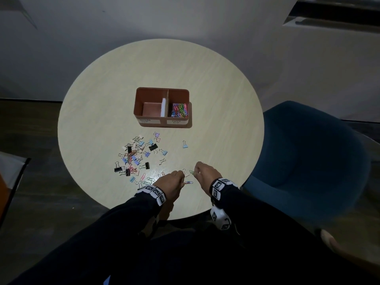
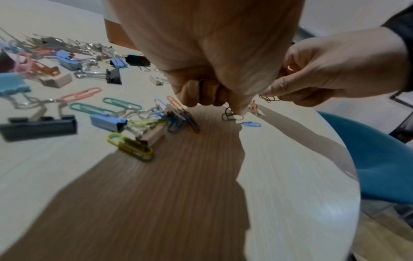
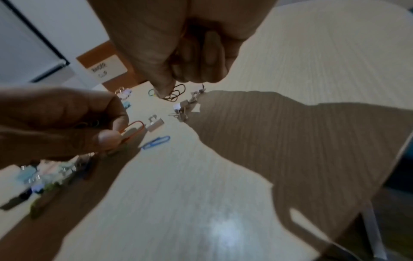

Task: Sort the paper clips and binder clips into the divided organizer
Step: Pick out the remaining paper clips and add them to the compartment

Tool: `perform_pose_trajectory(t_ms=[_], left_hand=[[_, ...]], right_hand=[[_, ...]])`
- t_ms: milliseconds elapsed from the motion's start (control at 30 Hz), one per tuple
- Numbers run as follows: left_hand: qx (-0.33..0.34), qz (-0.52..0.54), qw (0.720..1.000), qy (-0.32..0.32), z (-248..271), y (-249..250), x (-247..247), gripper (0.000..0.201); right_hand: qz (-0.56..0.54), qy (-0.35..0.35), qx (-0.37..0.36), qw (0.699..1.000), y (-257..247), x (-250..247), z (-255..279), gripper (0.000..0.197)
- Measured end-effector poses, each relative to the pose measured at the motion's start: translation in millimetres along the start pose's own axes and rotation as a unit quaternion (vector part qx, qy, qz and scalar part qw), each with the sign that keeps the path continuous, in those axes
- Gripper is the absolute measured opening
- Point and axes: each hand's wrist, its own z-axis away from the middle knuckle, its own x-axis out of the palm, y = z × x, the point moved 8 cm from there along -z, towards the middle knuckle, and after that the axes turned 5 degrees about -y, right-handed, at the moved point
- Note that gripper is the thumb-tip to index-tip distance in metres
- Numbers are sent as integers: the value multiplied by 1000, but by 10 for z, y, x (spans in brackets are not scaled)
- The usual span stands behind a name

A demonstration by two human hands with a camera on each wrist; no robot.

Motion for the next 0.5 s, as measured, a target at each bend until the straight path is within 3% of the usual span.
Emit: perform_pose_trajectory(t_ms=[233,500], left_hand=[[-34,87,994,53,45,-22,-496,29],[-11,134,978,159,-163,-21,-1504,19]], right_hand=[[-165,52,21,985,-194,-280,-60,11],[-268,145,-29,952,-705,-1080,-408,11]])
